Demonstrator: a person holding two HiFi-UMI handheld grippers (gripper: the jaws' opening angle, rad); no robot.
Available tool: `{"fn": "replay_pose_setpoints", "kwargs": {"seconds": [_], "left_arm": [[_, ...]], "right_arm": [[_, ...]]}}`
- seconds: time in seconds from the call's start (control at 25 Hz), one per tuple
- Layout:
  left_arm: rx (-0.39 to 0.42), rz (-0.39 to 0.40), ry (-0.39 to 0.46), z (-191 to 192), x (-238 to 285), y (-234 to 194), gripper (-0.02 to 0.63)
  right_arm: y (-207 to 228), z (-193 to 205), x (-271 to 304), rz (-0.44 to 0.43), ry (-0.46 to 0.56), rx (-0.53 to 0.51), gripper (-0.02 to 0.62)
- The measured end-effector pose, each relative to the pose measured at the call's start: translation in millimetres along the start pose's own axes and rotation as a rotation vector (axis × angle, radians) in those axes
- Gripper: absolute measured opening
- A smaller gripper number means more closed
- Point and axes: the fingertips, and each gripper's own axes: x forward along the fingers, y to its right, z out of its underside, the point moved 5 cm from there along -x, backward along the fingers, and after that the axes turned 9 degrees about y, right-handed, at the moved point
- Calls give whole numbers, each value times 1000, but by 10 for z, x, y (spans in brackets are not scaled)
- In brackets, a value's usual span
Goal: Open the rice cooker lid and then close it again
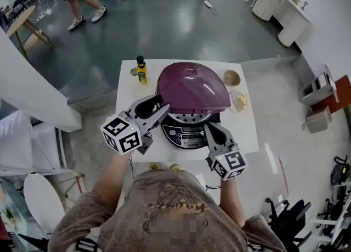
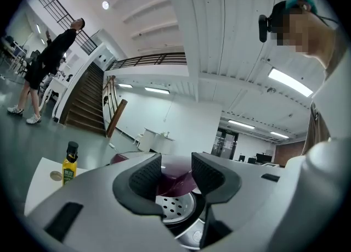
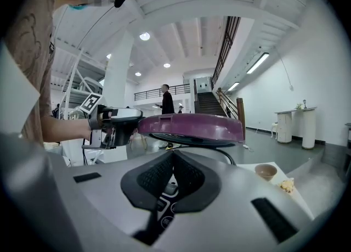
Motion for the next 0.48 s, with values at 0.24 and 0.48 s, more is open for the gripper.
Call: {"fn": "replay_pose_setpoints", "kwargs": {"seconds": [0.24,0.48], "left_arm": [[-2,-22,-33,121,-50,-28,149],[-6,-45,-54,201,-92,-84,97]], "right_arm": [[-8,40,-24,10,-14,9,4],[-20,66,-23,13,-21,14,4]]}}
